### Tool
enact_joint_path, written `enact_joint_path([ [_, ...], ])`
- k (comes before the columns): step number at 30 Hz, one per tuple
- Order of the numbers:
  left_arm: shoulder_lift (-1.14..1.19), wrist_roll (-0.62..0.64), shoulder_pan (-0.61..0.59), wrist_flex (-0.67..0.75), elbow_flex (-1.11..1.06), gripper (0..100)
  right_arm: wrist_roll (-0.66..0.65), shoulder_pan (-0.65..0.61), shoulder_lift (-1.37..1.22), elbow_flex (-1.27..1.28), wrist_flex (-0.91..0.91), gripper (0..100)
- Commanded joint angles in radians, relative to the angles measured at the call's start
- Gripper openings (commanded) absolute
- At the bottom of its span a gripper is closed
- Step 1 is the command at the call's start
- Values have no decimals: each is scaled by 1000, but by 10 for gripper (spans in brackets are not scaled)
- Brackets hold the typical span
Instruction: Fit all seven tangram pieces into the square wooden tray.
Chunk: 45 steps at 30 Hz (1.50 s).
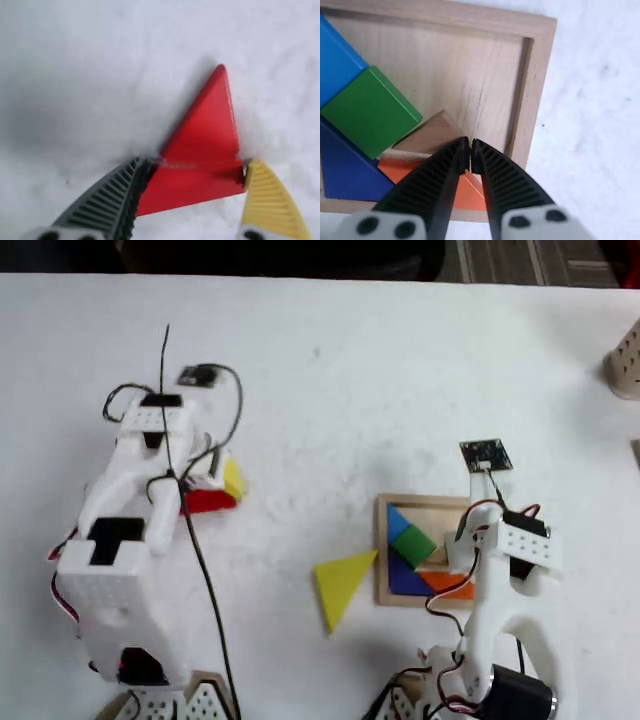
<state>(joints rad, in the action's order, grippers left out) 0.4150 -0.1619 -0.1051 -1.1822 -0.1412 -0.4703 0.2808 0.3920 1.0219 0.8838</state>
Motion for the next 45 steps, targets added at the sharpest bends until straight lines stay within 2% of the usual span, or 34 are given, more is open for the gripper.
enact_joint_path([
  [1, -77, -267, 35, 35, -3, 321, -3, -2, -2, 3, -10, 18],
  [6, -124, -512, 24, 34, -38, 321, -3, -2, -4, 3, -12, 18],
  [14, -131, -674, 25, 31, -66, 322, -2, -4, -4, 2, -25, 18],
  [21, -117, -672, 27, 81, -77, 320, -2, -7, -4, 2, -25, 18],
  [27, -116, -628, 21, 84, -81, 317, -2, -25, -4, 3, -41, 18],
  [30, -116, -563, 7, 68, -81, 317, -2, -24, -4, 6, -41, 18],
  [45, -113, -615, 22, 71, -80, 318, -9, -24, 1, 18, -41, 18],
])
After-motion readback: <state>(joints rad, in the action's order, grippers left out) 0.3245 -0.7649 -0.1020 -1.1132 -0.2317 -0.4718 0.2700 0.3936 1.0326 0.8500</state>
